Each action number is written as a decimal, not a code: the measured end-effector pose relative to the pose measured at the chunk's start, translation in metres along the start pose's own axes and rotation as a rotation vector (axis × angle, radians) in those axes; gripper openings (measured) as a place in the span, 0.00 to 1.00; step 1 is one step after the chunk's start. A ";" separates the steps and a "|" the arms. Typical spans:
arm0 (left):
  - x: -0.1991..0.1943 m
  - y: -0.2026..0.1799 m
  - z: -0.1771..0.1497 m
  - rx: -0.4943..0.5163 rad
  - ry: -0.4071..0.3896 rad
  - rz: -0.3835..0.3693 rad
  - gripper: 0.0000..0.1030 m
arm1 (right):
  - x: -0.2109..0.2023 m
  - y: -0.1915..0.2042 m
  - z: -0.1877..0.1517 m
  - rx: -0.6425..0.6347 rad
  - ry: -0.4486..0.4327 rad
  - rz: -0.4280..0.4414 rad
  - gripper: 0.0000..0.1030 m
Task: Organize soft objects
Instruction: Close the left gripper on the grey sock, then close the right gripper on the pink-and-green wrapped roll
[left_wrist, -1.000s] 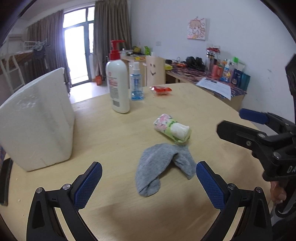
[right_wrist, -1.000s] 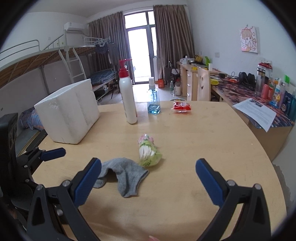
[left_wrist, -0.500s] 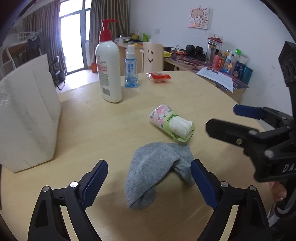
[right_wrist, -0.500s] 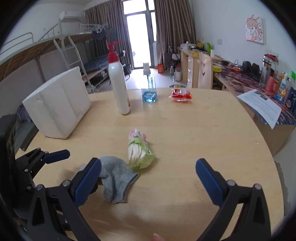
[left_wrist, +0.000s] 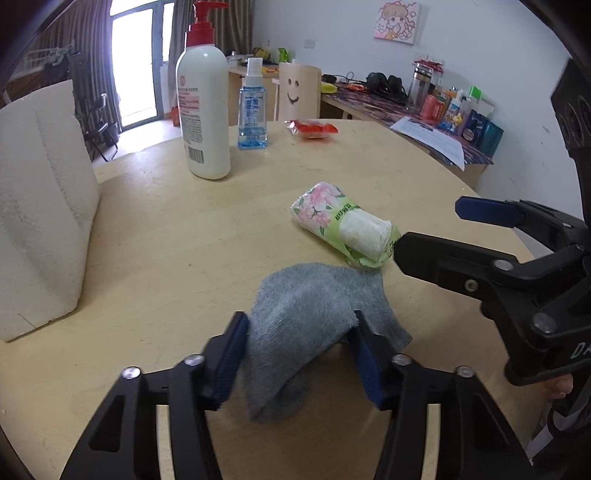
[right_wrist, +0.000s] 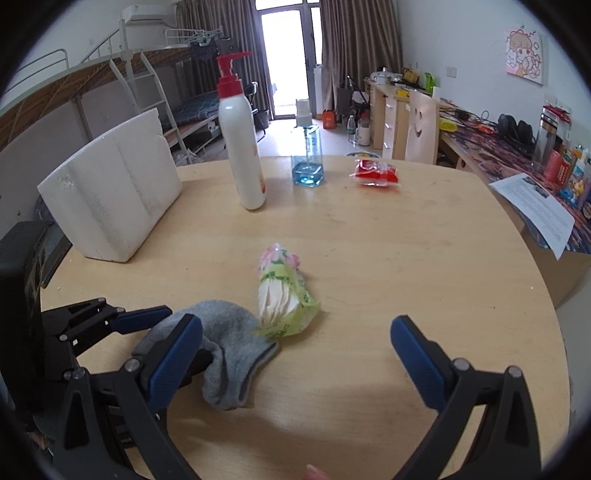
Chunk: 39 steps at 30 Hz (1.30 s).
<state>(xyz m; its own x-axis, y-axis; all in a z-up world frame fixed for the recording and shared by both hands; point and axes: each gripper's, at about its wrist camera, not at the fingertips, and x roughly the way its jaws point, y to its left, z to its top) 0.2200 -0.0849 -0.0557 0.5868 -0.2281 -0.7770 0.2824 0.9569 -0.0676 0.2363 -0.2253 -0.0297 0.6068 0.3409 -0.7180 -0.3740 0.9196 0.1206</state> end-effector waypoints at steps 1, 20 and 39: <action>0.001 0.000 0.000 0.001 0.003 -0.003 0.41 | 0.002 0.000 0.001 -0.002 0.007 -0.002 1.00; -0.012 0.010 -0.004 0.004 -0.032 -0.060 0.19 | 0.028 0.028 0.015 -0.114 0.074 -0.015 1.00; -0.025 0.035 -0.007 -0.059 -0.063 -0.032 0.19 | 0.058 0.016 0.023 -0.075 0.142 -0.029 0.76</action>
<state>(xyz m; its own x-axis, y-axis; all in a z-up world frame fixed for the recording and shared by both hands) 0.2101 -0.0440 -0.0433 0.6250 -0.2679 -0.7332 0.2577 0.9574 -0.1301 0.2816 -0.1867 -0.0537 0.5149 0.2784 -0.8108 -0.4122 0.9097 0.0505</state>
